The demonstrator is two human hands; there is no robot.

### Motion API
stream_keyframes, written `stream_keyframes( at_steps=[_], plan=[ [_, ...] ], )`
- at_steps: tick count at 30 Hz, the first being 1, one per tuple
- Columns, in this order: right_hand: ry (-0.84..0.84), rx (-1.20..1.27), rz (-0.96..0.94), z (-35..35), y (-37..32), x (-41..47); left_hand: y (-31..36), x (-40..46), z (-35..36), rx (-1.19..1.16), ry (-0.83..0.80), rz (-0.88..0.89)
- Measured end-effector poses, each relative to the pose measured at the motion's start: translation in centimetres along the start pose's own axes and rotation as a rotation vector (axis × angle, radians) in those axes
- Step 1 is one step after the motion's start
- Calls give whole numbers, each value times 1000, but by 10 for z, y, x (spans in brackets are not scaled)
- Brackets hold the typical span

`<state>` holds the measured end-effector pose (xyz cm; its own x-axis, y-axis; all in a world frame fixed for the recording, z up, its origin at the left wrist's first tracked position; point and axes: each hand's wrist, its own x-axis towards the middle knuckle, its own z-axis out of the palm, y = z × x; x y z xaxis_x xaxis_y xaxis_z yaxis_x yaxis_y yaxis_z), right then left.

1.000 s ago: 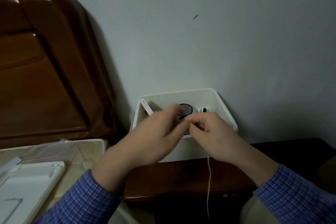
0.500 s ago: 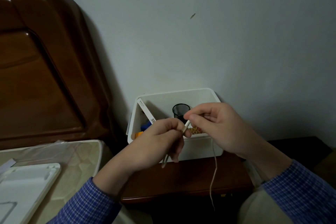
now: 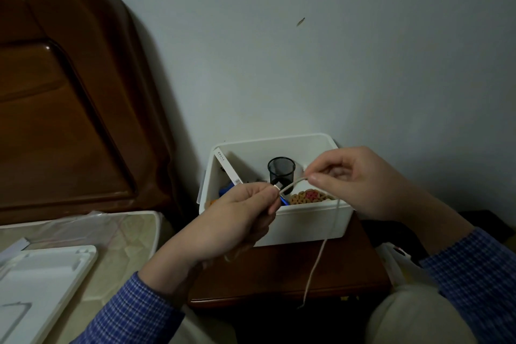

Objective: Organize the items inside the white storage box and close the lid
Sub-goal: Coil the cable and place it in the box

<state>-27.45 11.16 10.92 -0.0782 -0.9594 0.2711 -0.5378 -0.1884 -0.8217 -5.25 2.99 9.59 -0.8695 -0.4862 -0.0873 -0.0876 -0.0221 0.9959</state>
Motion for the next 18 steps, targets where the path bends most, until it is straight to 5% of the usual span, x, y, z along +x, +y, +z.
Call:
stream_keyframes(
  at_steps=[5, 9, 18],
  plan=[
    [208, -37, -79, 5, 1, 5, -8, 3, -2, -38, -49, -85],
    [273, 48, -90, 18, -3, 15, -10, 11, 9, -141, -54, 38],
    [278, 113, -30, 49, 4, 5, -16, 29, 12, -180, 217, 102]
  ],
)
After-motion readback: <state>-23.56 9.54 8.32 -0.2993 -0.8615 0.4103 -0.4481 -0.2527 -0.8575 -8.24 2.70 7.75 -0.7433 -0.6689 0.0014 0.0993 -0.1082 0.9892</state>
